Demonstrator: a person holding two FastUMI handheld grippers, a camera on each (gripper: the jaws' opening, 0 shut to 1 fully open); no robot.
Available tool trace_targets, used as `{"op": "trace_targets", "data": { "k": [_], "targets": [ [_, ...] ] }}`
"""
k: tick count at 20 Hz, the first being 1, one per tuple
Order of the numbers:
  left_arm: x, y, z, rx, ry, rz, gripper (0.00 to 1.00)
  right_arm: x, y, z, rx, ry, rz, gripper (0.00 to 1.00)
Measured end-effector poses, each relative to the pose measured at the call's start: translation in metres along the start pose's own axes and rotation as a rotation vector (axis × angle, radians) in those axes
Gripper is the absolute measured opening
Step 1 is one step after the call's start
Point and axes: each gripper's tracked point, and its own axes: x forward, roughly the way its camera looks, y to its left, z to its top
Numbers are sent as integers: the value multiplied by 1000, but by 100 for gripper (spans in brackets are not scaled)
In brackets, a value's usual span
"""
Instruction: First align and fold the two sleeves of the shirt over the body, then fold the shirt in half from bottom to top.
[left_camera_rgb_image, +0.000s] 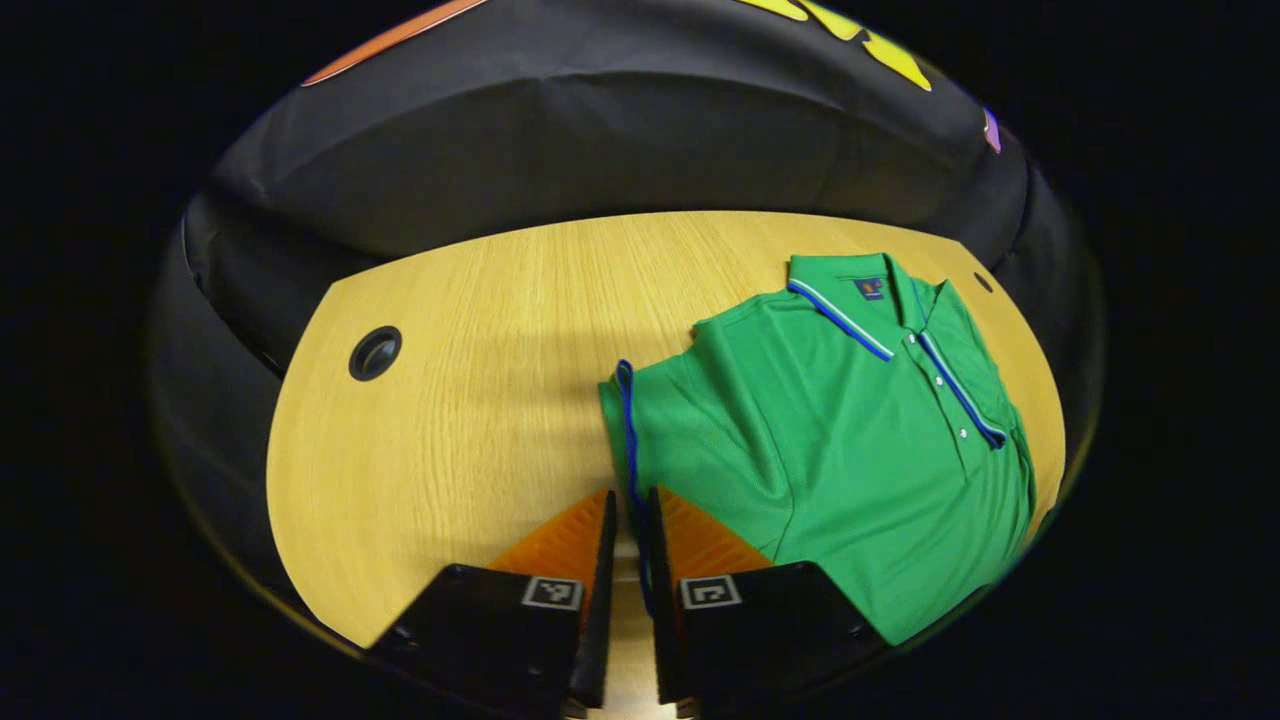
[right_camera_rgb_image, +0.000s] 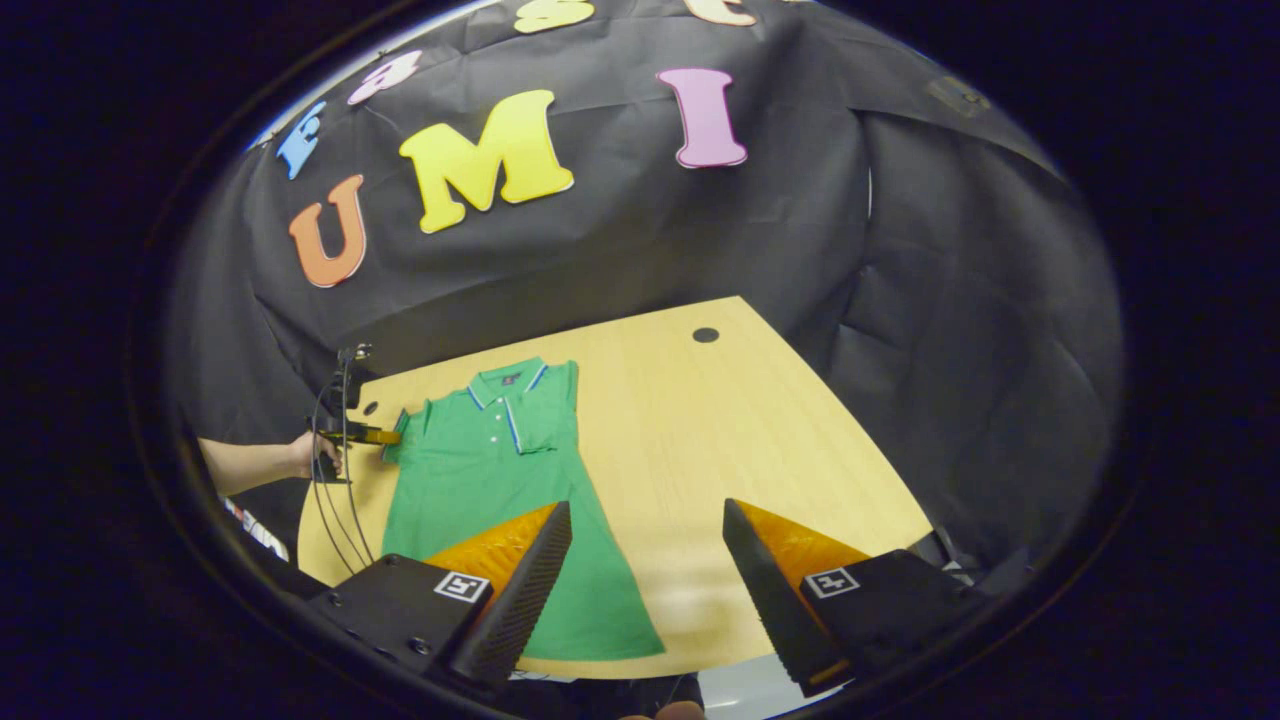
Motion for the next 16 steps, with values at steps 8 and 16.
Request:
{"op": "trace_targets", "data": {
  "k": [8, 16],
  "targets": [
    [-33, -11, 21, 7, -59, -11, 4, 5, 1, 3, -85, -40, -22, 98],
    [-70, -76, 54, 1, -122, -82, 4, -11, -5, 19, -107, -122, -20, 94]
  ]
}}
